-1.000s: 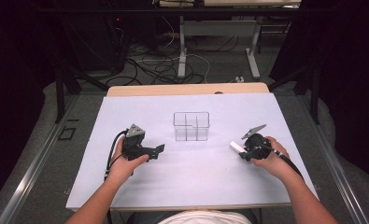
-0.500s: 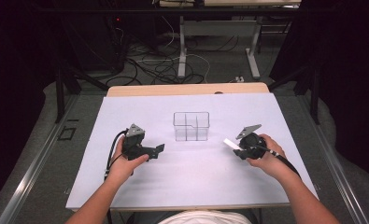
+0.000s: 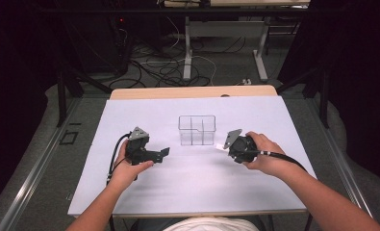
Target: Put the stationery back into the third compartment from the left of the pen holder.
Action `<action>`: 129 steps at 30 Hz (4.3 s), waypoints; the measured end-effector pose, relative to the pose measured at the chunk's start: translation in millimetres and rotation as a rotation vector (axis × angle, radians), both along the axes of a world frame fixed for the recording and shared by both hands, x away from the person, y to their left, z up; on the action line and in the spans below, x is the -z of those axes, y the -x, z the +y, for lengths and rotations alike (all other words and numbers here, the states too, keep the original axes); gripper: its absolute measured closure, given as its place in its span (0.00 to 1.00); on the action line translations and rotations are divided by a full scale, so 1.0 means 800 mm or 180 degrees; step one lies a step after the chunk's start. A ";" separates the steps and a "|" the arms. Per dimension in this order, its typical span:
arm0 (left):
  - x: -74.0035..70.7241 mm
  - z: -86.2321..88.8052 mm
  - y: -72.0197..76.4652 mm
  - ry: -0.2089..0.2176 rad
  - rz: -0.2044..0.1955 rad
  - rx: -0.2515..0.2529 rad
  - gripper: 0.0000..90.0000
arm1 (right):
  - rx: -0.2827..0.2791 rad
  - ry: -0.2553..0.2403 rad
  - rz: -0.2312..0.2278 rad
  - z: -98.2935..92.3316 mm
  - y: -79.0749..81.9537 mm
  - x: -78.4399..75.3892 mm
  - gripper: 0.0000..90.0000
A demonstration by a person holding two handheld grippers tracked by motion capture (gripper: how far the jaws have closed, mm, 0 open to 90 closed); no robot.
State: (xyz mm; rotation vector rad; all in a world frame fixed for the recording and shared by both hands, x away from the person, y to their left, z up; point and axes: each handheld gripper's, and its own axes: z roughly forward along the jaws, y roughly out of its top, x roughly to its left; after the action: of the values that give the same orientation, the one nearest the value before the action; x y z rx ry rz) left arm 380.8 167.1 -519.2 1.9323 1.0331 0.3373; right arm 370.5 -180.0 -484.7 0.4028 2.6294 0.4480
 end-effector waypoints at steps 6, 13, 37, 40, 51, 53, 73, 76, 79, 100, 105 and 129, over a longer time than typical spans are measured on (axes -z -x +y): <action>-0.001 -0.001 0.000 -0.0081 -0.0035 0.0112 0.00 | -0.0430 0.0310 -0.0329 0.022 0.017 0.002 0.75; -0.003 -0.001 -0.001 -0.0089 -0.0007 0.0189 0.01 | -0.1065 0.0625 -0.1067 0.030 0.039 0.005 0.75; -0.020 -0.031 0.000 -0.0073 0.0033 0.0674 0.23 | -0.2413 0.1383 -0.2014 0.045 0.063 0.002 0.75; -0.025 -0.042 0.003 -0.0036 0.0046 0.0898 0.29 | -0.2504 0.1417 -0.2062 0.048 0.066 0.001 0.75; -0.035 -0.086 0.008 -0.0236 0.0143 0.1476 0.33 | -0.2696 0.1456 -0.2151 0.058 0.076 0.007 0.75; -0.035 -0.093 0.008 -0.0281 0.0157 0.1533 0.33 | -0.2730 0.1506 -0.2149 0.058 0.078 0.008 0.75; -0.043 -0.147 0.008 -0.0652 0.0480 0.1985 0.52 | -0.2972 0.1614 -0.2170 0.067 0.094 0.018 0.75; -0.044 -0.153 0.010 -0.0696 0.0481 0.2066 0.54 | -0.2965 0.1613 -0.2177 0.068 0.093 0.019 0.75; -0.043 -0.159 0.011 -0.0746 0.0487 0.2111 0.57 | -0.2999 0.1593 -0.2178 0.069 0.093 0.019 0.75; -0.036 -0.172 0.003 -0.1067 0.0505 0.2432 0.76 | -0.3056 0.1591 -0.2191 0.071 0.093 0.024 0.75; -0.035 -0.171 0.001 -0.1043 0.0532 0.2501 0.76 | -0.3064 0.1575 -0.2189 0.072 0.093 0.026 0.75; -0.039 -0.140 -0.026 -0.0767 0.0471 0.1964 0.77 | -0.2811 0.1470 -0.2100 0.061 0.087 0.025 0.58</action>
State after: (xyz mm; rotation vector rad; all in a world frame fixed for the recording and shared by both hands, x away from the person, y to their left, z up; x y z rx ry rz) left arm 401.5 55.3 -488.2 2.4069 0.4516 -0.0361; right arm 300.5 -131.2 -504.9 -0.9260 2.0187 0.1587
